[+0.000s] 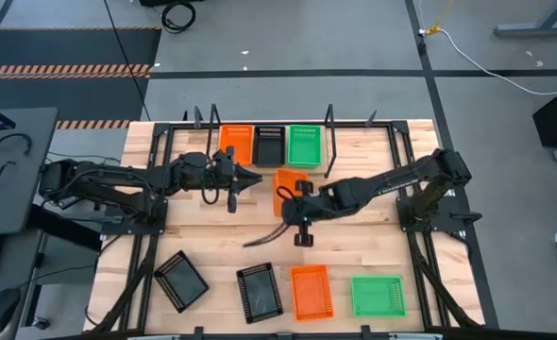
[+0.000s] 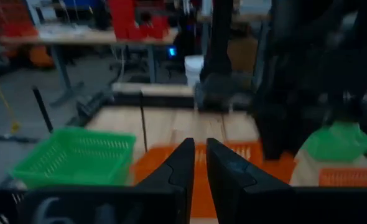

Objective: Stack baskets on shelf by color
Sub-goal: Stack the top orange bin on top of the orange bin on the shelf

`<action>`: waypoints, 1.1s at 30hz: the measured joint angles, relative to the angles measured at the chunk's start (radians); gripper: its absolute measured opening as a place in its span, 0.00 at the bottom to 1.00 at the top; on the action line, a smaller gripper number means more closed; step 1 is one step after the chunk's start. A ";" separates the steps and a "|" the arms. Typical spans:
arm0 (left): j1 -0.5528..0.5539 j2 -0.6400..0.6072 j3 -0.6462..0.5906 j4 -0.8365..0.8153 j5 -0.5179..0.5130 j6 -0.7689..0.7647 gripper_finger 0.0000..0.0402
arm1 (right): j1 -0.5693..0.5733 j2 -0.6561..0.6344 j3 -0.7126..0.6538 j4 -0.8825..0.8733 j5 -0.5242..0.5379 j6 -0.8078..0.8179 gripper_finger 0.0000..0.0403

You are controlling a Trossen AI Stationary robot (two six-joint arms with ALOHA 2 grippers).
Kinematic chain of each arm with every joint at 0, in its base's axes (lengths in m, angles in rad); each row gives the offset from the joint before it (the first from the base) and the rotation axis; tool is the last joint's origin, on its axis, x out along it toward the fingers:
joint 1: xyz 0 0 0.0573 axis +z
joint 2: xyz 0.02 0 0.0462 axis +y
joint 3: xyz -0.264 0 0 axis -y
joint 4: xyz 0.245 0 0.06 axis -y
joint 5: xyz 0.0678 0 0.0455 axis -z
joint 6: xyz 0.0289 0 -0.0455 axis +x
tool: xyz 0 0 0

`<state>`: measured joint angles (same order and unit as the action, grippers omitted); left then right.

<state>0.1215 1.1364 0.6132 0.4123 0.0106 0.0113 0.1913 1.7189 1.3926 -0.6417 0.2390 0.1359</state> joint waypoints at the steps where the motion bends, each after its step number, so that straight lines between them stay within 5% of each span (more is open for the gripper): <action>1: 0.000 -0.014 0.004 0.004 -0.009 0.001 0.11 | -0.016 0.007 0.001 0.028 0.000 -0.027 0.00; 8: -0.008 -0.184 0.003 -0.042 -0.059 0.052 0.10 | -0.118 0.095 0.068 0.103 -0.053 -0.211 0.00; 18: -0.005 -0.275 0.001 -0.211 -0.105 0.081 0.10 | -0.221 0.305 0.443 0.065 -0.092 -0.429 0.01; 33: 0.000 -0.528 0.001 -0.428 -0.210 0.130 0.05 | -0.375 0.595 0.849 -0.030 -0.230 -0.529 0.01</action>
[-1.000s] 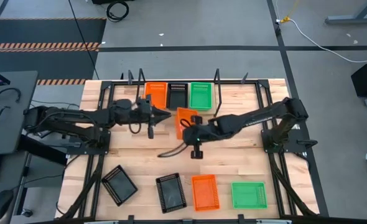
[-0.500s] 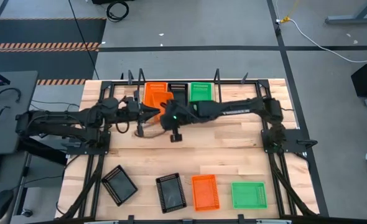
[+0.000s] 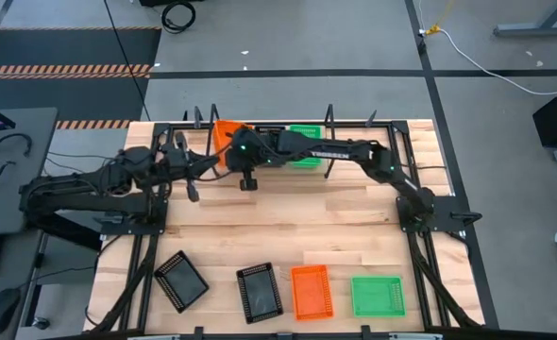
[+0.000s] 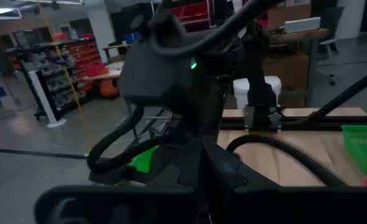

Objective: Stack baskets on shelf by color
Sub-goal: Stack the top orange bin on top of the orange bin on the shelf

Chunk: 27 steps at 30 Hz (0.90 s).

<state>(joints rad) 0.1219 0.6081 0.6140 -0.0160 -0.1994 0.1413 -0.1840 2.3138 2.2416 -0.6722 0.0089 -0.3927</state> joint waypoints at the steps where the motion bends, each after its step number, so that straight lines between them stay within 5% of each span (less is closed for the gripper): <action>1: 0.001 -0.003 0.000 0.000 -0.002 0.002 0.05 | -0.005 0.018 0.036 -0.019 -0.002 0.000 0.01; 4: 0.012 -0.009 0.000 -0.005 -0.009 0.014 0.06 | -0.017 0.067 0.117 -0.080 -0.003 0.000 0.01; 27: 0.078 -0.026 0.000 -0.013 -0.011 0.027 0.04 | -0.067 0.068 0.096 -0.016 0.024 -0.093 0.01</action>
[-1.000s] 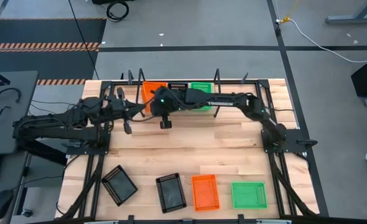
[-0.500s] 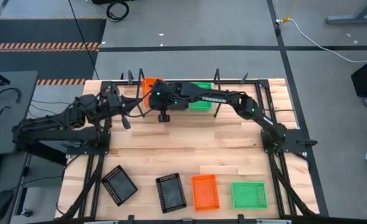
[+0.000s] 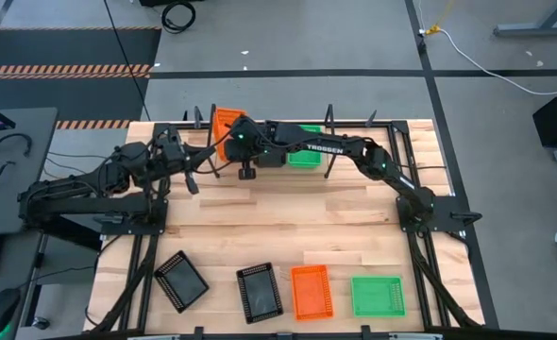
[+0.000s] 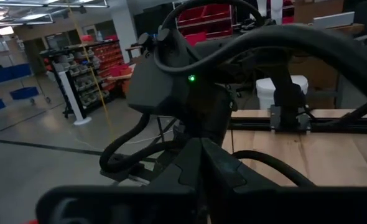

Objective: Stack baskets on shelf by color
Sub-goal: Stack the top orange bin on top of the orange bin on the shelf

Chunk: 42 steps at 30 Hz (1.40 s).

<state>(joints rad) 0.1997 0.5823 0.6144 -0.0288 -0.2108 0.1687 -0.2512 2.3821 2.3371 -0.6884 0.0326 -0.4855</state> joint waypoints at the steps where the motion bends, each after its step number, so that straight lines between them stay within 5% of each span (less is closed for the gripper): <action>1: 0.000 0.000 0.000 0.000 -0.001 -0.001 0.05 | -0.004 0.000 0.000 0.000 0.000 -0.005 0.01; 29: -0.002 -0.006 0.002 0.019 0.022 0.009 0.05 | -0.038 0.023 -0.018 -0.085 -0.022 -0.015 0.02; 42: 0.000 -0.002 0.001 0.004 0.005 0.026 0.07 | -0.026 0.023 -0.018 -0.086 -0.026 -0.004 0.27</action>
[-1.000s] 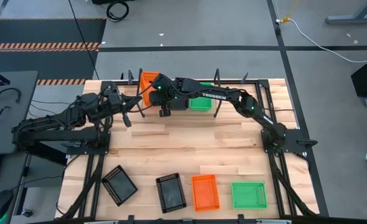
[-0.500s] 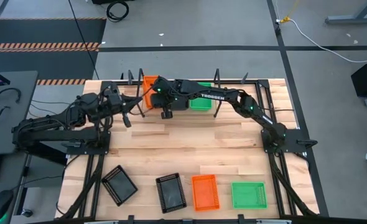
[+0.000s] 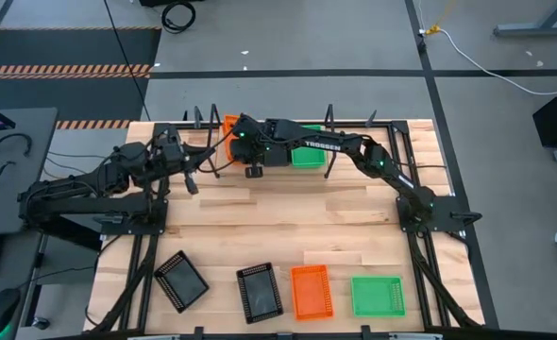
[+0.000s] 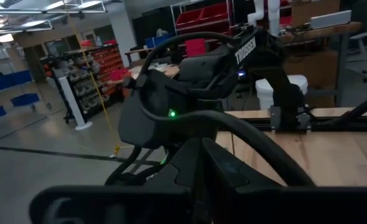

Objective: Stack baskets on shelf by color
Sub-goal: Stack the top orange bin on top of the orange bin on the shelf

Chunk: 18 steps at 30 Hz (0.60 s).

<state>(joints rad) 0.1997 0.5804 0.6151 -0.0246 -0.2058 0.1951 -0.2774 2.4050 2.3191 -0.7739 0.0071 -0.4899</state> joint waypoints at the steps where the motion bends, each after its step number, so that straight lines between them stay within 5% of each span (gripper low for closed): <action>1: 0.000 0.000 0.000 0.000 0.000 0.000 0.07 | 0.004 0.000 0.000 0.000 0.000 0.000 0.29; 11: 0.000 0.001 0.000 0.000 -0.002 0.002 0.05 | 0.033 0.000 0.001 0.041 0.016 -0.009 0.31; 18: 0.000 0.001 0.000 0.003 -0.003 0.002 0.07 | 0.037 0.000 0.001 0.040 0.096 -0.040 0.11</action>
<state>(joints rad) 0.1997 0.5816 0.6147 -0.0219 -0.2092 0.1967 -0.2405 2.4050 2.3203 -0.7341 0.1034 -0.5302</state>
